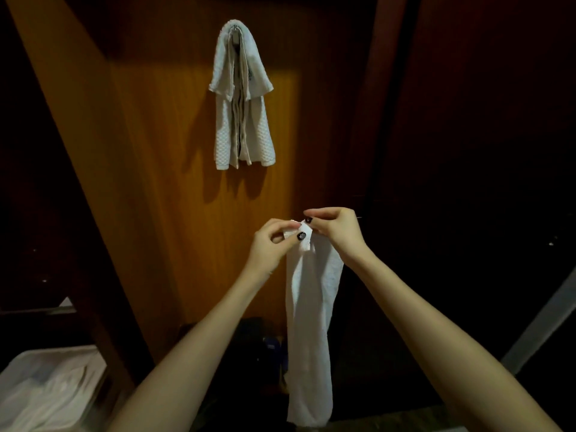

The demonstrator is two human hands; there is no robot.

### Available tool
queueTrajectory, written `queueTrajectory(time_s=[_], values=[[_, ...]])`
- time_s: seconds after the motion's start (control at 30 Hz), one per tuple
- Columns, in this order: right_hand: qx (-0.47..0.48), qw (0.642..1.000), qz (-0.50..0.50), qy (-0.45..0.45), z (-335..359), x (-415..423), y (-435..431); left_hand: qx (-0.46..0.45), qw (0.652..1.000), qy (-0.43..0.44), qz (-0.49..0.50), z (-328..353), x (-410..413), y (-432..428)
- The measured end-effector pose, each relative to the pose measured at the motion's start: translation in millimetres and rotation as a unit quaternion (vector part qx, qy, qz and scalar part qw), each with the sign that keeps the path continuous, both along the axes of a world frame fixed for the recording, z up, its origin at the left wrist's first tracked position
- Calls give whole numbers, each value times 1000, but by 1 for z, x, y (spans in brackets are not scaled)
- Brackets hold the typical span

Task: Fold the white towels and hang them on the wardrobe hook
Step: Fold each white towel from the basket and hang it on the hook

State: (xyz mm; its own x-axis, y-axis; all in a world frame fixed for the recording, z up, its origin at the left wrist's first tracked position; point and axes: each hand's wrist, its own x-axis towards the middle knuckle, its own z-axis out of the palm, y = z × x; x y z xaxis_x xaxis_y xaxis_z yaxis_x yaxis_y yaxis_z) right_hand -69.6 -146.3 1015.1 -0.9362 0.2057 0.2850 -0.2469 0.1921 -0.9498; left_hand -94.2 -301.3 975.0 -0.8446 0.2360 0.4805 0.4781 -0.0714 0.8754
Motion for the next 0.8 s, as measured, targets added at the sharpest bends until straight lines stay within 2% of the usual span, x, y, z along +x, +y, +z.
queueTrajectory(time_s=[0.07,0.13,0.2,0.3,0.47,0.53,0.63,0.7,0.8], values=[[16,1000,-12,2,-3,4,2,-13,999,-24,-22,-1,4,1],[33,999,-32,0,-6,9,4,-66,996,-47,-47,-5,8,2],[36,998,-47,-3,-7,14,6,-97,993,-38,-48,-9,13,6],[34,998,-53,3,-5,24,6,-24,1000,-2,14,-9,22,11],[83,995,-56,5,-4,40,8,69,996,-27,42,-3,22,6],[100,994,-48,0,-8,45,9,74,995,-28,58,0,20,4],[101,993,-55,9,-15,52,6,26,999,-28,29,3,18,4],[128,990,-54,10,-19,53,3,9,999,-35,3,0,20,4],[179,984,-15,13,-18,52,4,21,999,-41,17,-2,21,1]])
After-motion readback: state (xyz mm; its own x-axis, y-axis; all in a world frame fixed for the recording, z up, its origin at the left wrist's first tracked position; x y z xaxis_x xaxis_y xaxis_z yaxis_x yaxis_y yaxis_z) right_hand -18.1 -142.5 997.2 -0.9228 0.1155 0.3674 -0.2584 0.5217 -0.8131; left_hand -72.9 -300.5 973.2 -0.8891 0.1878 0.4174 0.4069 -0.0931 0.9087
